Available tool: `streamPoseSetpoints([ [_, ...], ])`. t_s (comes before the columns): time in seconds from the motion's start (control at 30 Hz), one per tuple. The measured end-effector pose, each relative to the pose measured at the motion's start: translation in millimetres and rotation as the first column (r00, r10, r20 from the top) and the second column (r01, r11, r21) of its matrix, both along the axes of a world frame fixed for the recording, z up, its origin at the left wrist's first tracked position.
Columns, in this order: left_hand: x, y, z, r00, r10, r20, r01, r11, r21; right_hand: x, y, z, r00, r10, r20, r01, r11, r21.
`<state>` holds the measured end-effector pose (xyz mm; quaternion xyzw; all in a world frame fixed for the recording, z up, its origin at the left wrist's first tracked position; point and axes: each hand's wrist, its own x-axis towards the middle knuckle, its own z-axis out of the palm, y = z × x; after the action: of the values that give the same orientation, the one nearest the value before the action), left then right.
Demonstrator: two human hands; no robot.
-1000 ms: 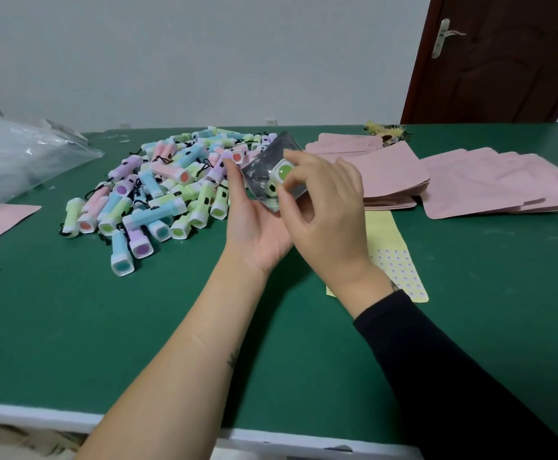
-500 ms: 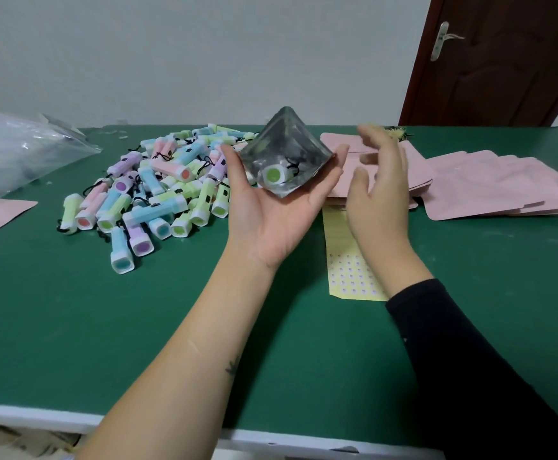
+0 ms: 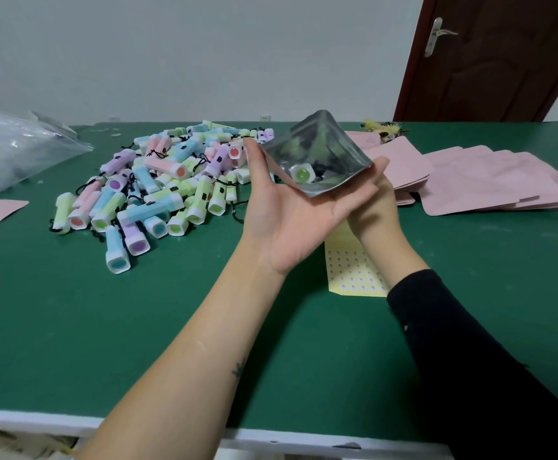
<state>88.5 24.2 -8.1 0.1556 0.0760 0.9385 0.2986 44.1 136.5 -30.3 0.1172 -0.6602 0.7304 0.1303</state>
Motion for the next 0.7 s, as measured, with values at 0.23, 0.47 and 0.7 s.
streamPoseSetpoints([
  [0.23, -8.7, -19.2, 4.1, 0.936, 0.291, -0.200, -0.352, 0.712, -0.607, -5.8, 13.9, -8.9, 0.993, -0.118, -0.027, 0.120, 0.989, 0.090],
  [0.47, -30.1, -55.5, -16.7, 0.538, 0.511, -0.670, -0.730, -0.113, -0.673, -5.2, 21.8, -6.6, 0.999, -0.004, 0.034, 0.002, 0.999, 0.046],
  [0.7, -31.8, -58.0, -26.0, 0.655, 0.531, -0.537, -0.675, 0.091, -0.733, -8.6, 20.9, -11.3, 0.957, 0.253, 0.144, -0.244, 0.966, -0.081],
])
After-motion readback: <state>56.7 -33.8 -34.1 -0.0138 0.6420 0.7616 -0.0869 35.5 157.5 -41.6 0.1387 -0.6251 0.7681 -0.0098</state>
